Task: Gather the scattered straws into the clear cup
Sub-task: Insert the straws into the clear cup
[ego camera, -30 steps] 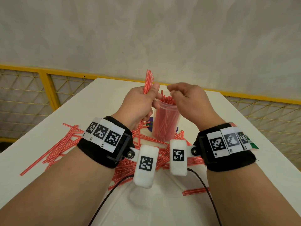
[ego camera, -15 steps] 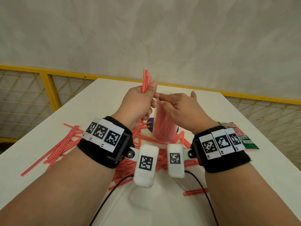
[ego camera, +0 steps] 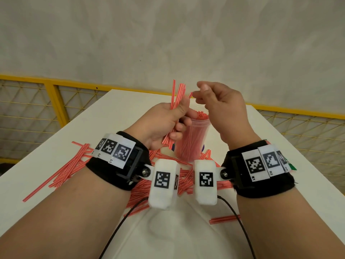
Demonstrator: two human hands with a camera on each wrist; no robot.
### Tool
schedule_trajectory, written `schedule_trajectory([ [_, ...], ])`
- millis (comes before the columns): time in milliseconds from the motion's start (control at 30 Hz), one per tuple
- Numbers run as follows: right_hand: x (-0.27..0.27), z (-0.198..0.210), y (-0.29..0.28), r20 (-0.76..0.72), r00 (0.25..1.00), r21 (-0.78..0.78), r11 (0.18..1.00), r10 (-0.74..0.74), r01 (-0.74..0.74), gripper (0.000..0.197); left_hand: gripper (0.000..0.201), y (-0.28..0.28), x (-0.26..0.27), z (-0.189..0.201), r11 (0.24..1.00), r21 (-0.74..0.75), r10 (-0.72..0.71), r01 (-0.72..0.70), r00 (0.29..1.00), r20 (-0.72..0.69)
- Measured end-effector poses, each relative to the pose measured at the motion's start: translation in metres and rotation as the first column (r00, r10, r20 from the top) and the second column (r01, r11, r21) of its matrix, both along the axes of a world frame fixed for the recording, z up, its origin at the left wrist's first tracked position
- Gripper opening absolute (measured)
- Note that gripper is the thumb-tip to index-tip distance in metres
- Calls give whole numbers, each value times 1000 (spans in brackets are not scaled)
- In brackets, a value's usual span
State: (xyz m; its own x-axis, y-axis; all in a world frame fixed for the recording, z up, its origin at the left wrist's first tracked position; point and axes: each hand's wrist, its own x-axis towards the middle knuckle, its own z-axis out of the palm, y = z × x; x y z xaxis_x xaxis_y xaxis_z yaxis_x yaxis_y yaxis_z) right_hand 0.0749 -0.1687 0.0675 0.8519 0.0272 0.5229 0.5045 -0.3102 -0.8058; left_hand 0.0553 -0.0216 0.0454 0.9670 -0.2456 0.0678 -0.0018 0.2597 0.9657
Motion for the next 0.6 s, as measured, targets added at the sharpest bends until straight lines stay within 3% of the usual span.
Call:
schedule_trajectory([
  [200, -7, 6, -3, -161, 962, 172, 966, 219, -191, 30, 46, -7, -5, -1, 1000, 23, -14, 13, 999, 31],
  [600, -11, 8, 1, -155, 924, 370, 888, 350, -274, 25, 45, -11, -11, 1, 997, 78, -9, 4, 998, 66],
])
